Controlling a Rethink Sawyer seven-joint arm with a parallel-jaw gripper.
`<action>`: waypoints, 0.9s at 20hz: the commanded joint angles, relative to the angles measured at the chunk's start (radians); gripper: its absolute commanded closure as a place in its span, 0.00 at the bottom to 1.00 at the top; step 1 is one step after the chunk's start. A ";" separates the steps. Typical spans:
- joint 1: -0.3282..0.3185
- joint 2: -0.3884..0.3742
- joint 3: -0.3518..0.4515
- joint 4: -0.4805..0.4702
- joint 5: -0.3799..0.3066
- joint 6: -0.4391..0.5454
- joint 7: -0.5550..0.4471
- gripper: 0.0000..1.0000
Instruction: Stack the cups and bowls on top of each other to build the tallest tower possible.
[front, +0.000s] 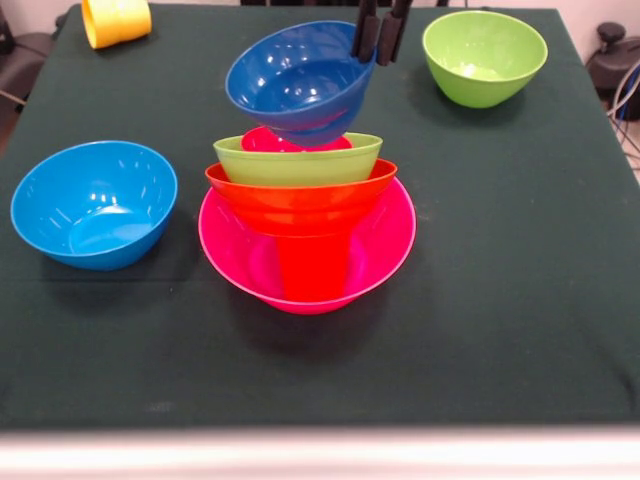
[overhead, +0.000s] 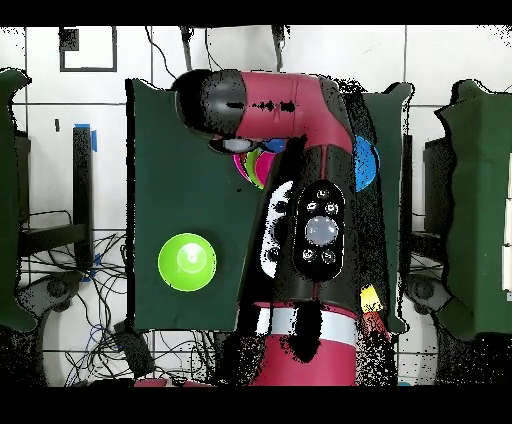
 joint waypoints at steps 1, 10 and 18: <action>0.012 0.020 0.065 -0.008 0.013 0.046 0.083 1.00; -0.018 0.014 0.071 0.069 0.000 -0.021 0.030 1.00; -0.031 0.012 0.075 0.101 -0.012 -0.058 0.011 1.00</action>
